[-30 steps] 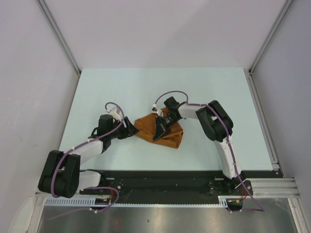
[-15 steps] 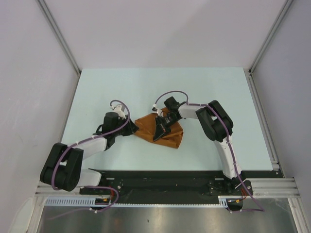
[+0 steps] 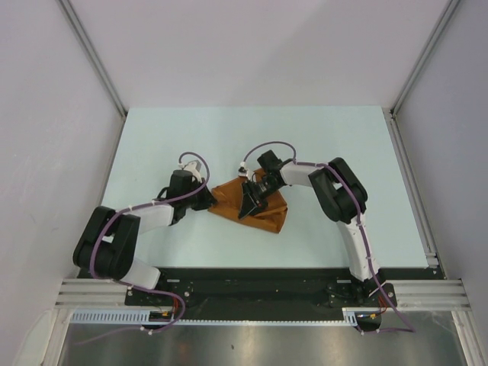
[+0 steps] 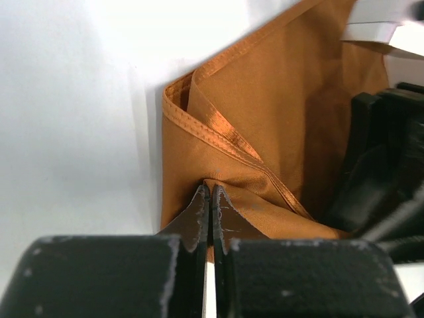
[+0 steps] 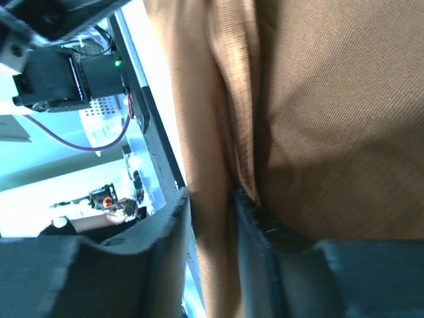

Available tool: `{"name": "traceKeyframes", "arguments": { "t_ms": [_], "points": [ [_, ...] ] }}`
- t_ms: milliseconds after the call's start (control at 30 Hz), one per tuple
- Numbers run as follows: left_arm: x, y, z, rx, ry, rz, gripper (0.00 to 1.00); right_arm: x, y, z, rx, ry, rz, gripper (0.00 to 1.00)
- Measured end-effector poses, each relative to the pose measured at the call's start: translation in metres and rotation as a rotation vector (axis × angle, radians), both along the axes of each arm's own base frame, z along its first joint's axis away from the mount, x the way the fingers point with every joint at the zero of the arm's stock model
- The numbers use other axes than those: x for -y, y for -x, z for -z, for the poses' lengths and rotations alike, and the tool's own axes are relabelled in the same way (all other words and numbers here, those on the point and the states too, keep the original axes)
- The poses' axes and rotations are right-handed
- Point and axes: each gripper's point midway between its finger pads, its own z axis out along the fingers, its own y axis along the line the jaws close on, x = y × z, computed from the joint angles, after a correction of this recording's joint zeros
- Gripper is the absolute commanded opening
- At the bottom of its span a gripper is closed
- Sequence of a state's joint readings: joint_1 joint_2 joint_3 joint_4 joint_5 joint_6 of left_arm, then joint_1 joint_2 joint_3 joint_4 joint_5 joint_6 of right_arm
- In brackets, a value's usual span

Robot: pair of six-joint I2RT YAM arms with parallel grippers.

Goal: Fold the napkin, place the utensils inside, and roll it up
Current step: Roll the napkin with the utensil

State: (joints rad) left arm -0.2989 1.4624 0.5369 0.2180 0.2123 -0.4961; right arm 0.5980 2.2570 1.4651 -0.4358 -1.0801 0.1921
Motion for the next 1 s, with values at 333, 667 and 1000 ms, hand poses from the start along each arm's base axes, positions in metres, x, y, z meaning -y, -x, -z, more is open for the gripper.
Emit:
{"name": "traceKeyframes", "arguments": {
  "t_ms": [333,667,1000],
  "points": [
    [-0.001,-0.003,0.011,-0.056,-0.025,-0.010,0.00,-0.001,-0.012,-0.033,0.116,-0.013,0.025,0.65],
    [0.000,-0.005,0.012,-0.064,-0.020,-0.005,0.00,0.009,-0.026,-0.054,0.355,0.065,0.098,0.71],
    [0.001,-0.006,0.012,-0.069,-0.016,0.000,0.00,-0.007,-0.011,-0.076,0.951,0.138,0.104,0.75]
  ]
}}
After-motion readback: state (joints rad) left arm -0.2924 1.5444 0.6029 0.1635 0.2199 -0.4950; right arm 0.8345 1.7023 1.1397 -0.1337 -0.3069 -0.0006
